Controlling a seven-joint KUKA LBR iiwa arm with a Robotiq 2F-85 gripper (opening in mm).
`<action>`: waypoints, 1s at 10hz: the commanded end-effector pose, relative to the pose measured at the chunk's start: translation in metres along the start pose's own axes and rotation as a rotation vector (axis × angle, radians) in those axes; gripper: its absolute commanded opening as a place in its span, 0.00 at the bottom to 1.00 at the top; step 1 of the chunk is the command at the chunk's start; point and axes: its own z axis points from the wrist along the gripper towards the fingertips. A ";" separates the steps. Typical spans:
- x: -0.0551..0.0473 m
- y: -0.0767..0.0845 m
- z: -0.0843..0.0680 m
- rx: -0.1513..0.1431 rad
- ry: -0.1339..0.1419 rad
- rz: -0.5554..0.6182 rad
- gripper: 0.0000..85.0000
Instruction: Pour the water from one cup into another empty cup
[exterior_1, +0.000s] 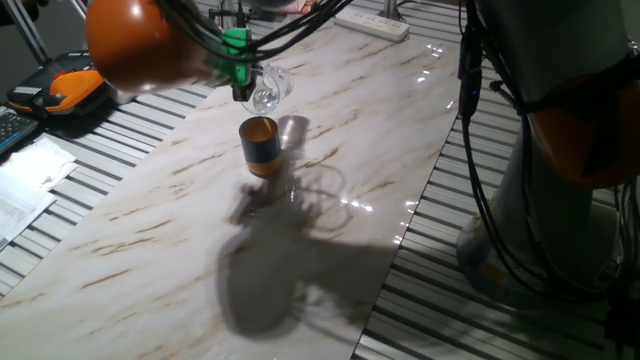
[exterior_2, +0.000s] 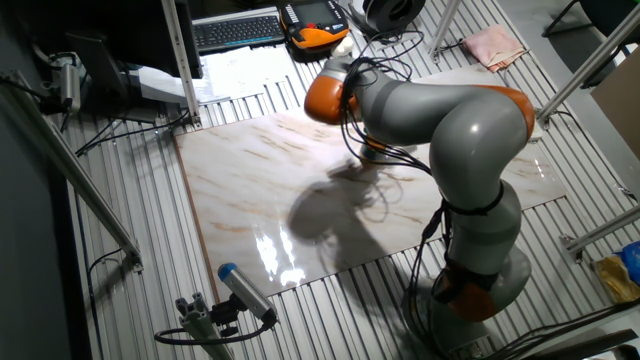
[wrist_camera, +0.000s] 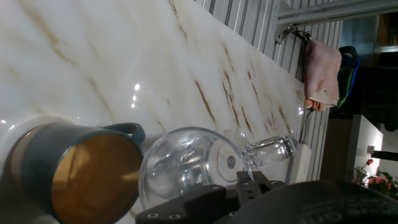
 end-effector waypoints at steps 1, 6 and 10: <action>0.000 0.001 0.000 0.004 0.001 -0.001 0.00; 0.001 0.002 -0.003 0.030 0.004 -0.007 0.00; 0.000 0.007 -0.005 0.061 0.008 -0.013 0.00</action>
